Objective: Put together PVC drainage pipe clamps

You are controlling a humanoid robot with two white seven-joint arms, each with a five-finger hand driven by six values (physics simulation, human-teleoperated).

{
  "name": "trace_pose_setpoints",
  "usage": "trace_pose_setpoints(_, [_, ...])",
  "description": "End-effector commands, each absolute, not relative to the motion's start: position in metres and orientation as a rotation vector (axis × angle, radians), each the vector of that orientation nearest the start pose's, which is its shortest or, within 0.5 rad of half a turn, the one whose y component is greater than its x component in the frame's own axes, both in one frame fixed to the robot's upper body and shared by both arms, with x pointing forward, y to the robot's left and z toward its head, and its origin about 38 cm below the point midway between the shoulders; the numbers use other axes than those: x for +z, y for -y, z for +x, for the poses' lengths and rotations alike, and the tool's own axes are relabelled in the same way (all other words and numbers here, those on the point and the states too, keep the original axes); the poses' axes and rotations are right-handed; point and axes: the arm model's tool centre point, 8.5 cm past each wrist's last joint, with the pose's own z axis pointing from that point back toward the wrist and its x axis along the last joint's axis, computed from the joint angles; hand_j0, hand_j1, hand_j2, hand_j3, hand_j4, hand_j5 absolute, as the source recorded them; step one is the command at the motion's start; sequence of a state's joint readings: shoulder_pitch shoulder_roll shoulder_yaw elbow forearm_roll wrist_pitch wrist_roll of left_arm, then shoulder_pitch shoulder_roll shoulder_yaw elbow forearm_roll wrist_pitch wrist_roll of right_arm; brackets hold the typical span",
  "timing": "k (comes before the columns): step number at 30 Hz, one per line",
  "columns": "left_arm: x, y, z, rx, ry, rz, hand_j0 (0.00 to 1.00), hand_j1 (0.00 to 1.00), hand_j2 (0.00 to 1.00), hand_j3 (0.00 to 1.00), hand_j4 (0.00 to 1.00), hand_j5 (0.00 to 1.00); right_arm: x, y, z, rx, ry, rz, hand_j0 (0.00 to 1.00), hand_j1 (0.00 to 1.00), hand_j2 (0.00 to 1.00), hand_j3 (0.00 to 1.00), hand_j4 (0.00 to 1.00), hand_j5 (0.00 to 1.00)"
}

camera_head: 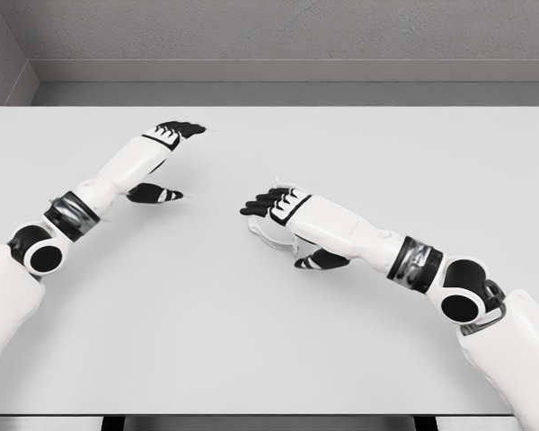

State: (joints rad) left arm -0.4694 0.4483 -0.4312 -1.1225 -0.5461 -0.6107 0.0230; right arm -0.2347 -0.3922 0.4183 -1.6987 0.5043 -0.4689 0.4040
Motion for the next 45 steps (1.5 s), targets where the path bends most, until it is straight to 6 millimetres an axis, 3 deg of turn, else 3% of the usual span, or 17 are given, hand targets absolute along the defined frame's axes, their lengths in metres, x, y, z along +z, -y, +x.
trace_pose_setpoints(1, [0.123,-0.274,0.459,-1.365,1.83,0.47,1.0,1.0,1.0,1.0,1.0,1.0,0.147,0.159,0.361,1.675,1.837,-0.116,1.0,1.0,1.0,1.0,1.0,1.0])
trace_pose_setpoints(13, [0.123,-0.272,0.458,-1.367,1.832,0.466,1.0,1.0,1.0,1.0,1.0,1.0,0.142,0.155,0.372,1.651,1.827,-0.112,1.0,1.0,1.0,1.0,1.0,1.0])
trace_pose_setpoints(29, [0.122,-0.273,0.458,-1.365,1.831,0.464,1.0,1.0,1.0,1.0,1.0,1.0,0.117,0.154,0.384,1.648,1.745,-0.121,1.0,1.0,1.0,1.0,1.0,1.0])
trace_pose_setpoints(45, [0.123,-0.275,0.458,-1.36,1.832,0.471,1.0,1.0,1.0,1.0,1.0,1.0,0.117,0.155,0.389,1.645,1.74,-0.127,1.0,1.0,1.0,1.0,1.0,1.0])
